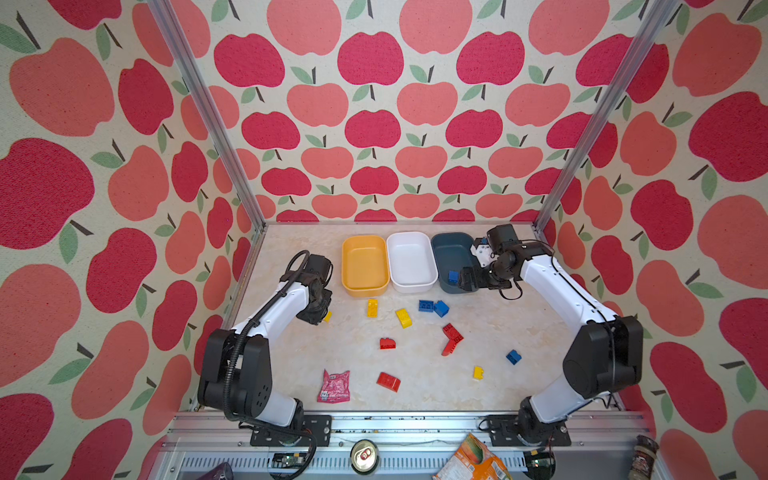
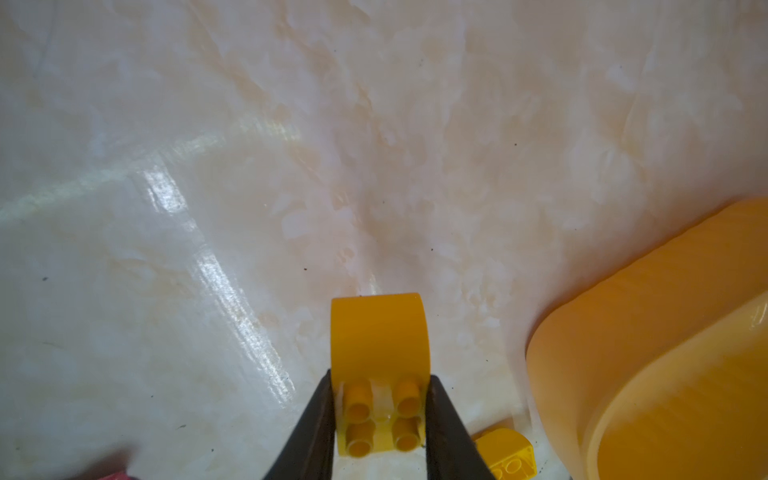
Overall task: Sort the legos into containers by color
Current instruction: 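Carry the yellow brick into the yellow bin and open the left gripper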
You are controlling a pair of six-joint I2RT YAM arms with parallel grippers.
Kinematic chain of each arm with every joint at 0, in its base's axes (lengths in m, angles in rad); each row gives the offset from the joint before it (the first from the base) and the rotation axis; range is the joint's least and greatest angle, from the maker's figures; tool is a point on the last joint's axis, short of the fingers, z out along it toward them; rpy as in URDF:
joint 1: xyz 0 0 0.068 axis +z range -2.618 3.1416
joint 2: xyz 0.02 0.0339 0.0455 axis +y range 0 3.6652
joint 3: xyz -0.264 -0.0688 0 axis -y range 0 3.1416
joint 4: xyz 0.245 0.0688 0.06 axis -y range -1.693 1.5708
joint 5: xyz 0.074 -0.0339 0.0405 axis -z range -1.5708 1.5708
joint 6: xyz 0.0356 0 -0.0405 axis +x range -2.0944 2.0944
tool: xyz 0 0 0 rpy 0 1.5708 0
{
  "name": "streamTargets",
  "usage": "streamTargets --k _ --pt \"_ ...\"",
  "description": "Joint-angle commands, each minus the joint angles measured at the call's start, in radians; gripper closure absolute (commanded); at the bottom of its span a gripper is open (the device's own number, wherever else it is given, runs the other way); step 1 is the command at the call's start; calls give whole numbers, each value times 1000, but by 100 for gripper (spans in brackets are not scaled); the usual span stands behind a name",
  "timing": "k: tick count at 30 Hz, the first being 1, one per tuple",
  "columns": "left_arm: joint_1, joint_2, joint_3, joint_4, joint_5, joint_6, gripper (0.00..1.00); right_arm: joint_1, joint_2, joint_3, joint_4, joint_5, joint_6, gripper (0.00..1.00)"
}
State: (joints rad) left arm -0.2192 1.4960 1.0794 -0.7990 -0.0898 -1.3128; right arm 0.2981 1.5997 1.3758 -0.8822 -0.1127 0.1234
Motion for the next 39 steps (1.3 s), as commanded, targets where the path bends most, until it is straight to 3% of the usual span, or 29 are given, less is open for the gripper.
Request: streamTargets --k 1,12,21,30,39 --pt "1 -1 85 -61 -44 218 90 -8 -38 -11 -20 -20 -9 1" --pt "-62 129 346 -24 -25 563 89 -8 -72 -67 8 -47 12 1" --pt "-103 383 641 -52 111 809 89 -11 -120 -127 25 -57 32 1" --pt "-129 577 824 -87 139 879 89 -20 -142 -143 23 -56 35 1" --pt "-135 660 865 -117 141 911 86 -25 -137 -155 31 -65 36 1"
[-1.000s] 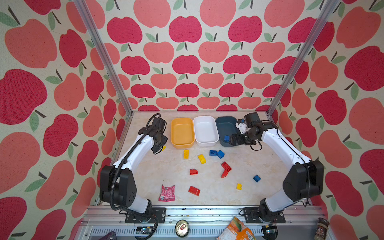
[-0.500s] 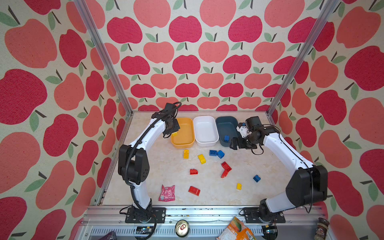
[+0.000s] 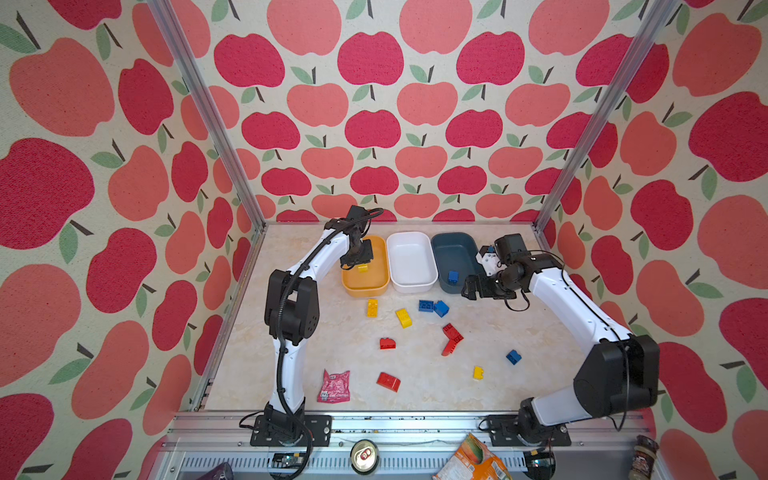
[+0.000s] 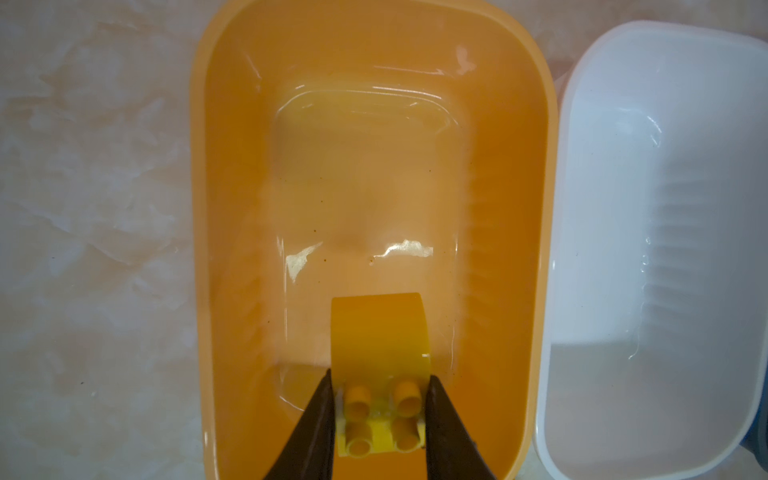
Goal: Sort the legos into containers by color
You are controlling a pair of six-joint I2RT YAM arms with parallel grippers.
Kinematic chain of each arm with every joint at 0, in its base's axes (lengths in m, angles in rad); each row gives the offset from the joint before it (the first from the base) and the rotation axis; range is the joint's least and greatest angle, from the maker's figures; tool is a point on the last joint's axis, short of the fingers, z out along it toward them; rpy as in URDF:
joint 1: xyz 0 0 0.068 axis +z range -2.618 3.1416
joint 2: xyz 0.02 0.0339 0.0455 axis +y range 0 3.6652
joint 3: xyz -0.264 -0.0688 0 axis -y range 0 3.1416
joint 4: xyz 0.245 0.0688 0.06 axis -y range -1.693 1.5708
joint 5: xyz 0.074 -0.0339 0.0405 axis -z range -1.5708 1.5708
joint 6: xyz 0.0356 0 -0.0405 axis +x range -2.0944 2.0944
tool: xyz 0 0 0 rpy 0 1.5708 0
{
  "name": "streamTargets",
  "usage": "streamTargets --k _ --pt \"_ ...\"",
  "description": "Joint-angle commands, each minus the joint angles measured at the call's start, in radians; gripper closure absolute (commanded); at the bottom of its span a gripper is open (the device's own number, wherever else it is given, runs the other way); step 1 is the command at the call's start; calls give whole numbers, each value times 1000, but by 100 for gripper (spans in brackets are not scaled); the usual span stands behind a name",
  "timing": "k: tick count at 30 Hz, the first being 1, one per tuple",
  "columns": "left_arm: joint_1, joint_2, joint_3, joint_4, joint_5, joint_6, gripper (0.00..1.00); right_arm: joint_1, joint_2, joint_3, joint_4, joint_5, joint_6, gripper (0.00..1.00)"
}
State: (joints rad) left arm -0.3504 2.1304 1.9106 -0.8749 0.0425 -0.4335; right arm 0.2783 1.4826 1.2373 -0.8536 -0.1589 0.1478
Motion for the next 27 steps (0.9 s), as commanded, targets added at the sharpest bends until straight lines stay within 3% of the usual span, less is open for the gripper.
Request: streamTargets --k 1,12,21,27 --pt "-4 28 34 -42 10 33 83 -7 -19 -17 3 -20 12 1" --pt "-15 8 38 -30 19 37 52 -6 -20 -27 8 -27 19 1" --pt "-27 -43 10 1 30 32 37 -2 -28 -35 8 -25 22 1" --pt "-27 -143 -87 87 46 20 25 11 -36 -52 11 -20 23 1"
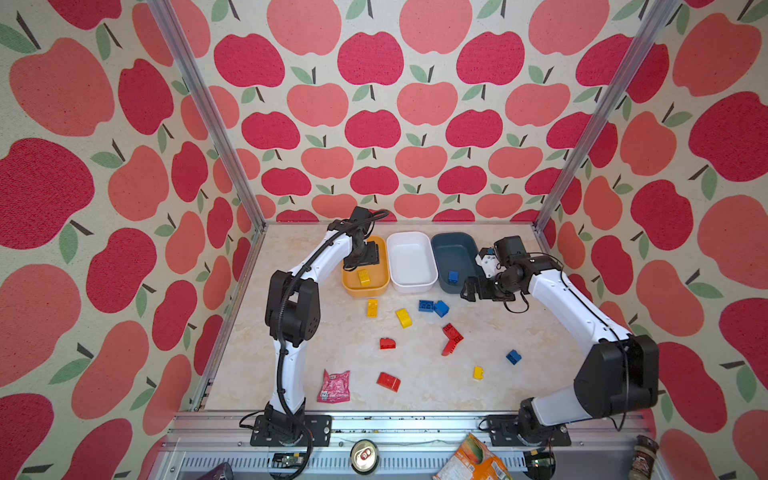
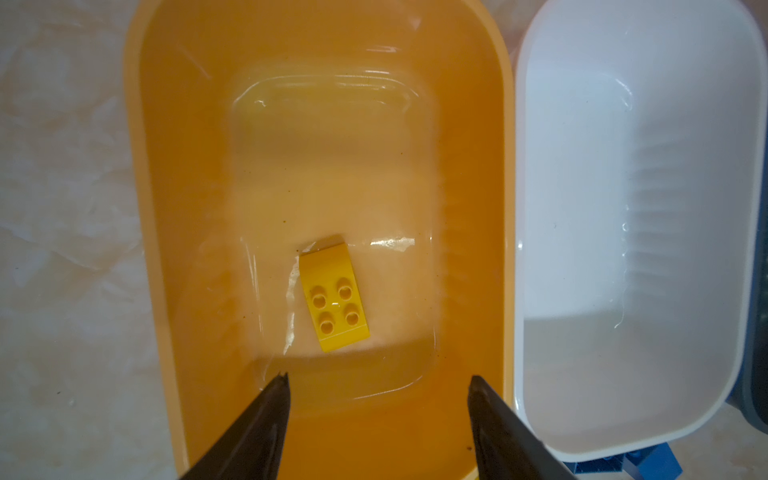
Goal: Sort the legos into containers by color
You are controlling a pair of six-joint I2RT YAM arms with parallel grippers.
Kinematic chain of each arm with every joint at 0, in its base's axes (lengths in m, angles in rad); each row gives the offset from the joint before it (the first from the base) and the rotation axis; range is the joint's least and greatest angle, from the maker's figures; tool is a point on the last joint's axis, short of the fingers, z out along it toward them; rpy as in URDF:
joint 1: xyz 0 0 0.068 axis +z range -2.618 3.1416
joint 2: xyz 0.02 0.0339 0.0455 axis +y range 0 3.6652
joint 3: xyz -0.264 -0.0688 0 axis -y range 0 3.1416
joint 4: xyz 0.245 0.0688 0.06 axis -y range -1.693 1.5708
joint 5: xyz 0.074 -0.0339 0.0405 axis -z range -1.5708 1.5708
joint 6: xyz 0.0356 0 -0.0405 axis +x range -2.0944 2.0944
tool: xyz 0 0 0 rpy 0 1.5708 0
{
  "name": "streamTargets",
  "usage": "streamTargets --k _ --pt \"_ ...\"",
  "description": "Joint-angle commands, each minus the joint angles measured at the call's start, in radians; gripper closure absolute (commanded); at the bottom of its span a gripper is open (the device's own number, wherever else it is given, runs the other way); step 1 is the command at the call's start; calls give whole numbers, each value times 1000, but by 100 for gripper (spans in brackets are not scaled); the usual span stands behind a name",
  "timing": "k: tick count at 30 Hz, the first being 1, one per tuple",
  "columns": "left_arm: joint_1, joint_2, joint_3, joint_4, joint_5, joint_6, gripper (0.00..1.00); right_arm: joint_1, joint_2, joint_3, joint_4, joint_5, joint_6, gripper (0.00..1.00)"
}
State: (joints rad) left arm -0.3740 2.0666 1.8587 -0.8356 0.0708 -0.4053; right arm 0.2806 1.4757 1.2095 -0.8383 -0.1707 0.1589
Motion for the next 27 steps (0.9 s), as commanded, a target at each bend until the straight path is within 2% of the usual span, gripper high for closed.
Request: streamTargets --k 1,10,16,27 --pt "-3 -96 -56 63 22 -9 24 14 -31 -29 -3 -7 13 1" --pt "16 -326 -339 281 78 -51 10 90 -63 -110 53 0 42 2" --pt "50 -456 -519 414 137 -84 5 161 -66 -167 86 43 59 7" --pt "93 -551 -659 448 165 -104 3 282 -19 -195 106 122 60 12"
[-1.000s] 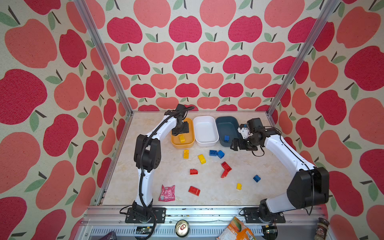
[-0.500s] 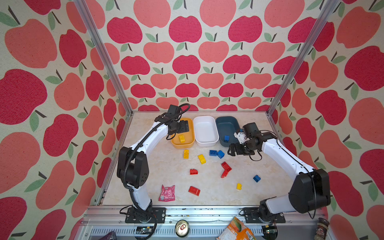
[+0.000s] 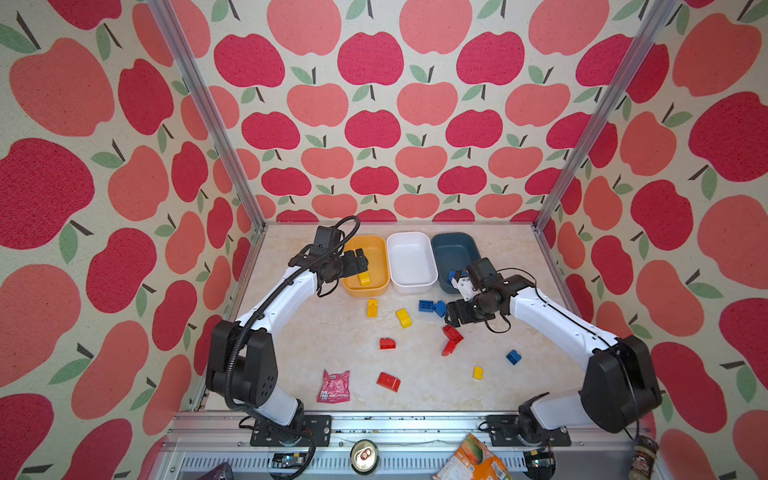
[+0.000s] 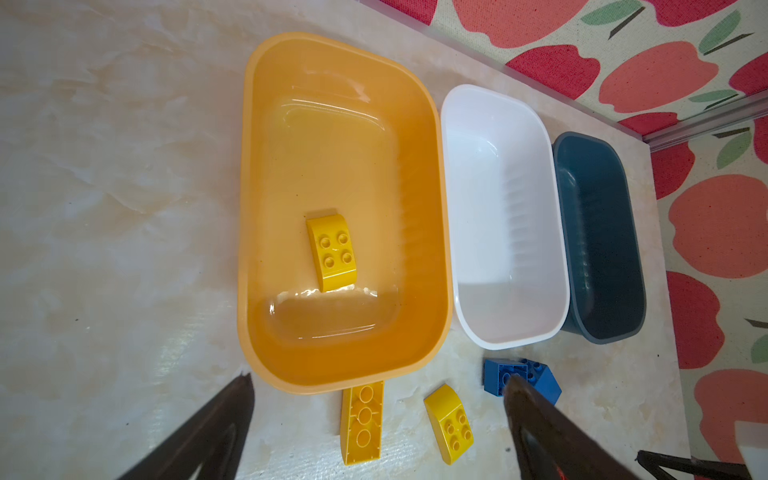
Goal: Sort the legos into containers by color
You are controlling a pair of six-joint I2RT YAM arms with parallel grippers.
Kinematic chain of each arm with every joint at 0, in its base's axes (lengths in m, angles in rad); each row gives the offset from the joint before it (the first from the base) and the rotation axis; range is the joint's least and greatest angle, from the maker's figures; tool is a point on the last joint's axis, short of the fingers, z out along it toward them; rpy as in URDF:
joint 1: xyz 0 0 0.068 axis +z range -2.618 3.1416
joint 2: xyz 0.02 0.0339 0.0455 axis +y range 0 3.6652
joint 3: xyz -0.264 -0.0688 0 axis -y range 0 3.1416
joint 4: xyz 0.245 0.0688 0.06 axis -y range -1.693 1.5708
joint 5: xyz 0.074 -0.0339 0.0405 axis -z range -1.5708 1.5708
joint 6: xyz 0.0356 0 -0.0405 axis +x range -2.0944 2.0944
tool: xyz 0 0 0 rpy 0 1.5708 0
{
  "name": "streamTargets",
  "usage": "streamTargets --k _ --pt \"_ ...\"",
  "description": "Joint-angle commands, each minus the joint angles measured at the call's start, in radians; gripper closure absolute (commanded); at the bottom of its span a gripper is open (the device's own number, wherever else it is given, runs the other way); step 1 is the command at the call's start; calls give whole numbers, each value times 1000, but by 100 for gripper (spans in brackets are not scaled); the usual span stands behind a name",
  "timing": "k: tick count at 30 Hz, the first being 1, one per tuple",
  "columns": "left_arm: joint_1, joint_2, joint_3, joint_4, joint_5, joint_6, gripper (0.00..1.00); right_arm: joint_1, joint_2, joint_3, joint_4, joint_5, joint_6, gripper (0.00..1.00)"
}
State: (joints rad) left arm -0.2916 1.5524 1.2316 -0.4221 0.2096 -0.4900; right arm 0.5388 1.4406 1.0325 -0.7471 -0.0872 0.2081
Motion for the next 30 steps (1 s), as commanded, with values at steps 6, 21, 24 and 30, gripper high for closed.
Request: streamTargets --k 6,21,24,30 --pt "31 -67 -95 71 56 -37 3 83 57 -32 22 84 9 14" --pt "51 -82 -151 103 76 -56 3 137 172 -52 79 130 11 21" --pt "55 -85 -159 107 79 -61 2 141 187 -52 84 135 10 23" --pt "60 -86 -170 115 82 -67 2 142 207 -61 92 152 5 28"
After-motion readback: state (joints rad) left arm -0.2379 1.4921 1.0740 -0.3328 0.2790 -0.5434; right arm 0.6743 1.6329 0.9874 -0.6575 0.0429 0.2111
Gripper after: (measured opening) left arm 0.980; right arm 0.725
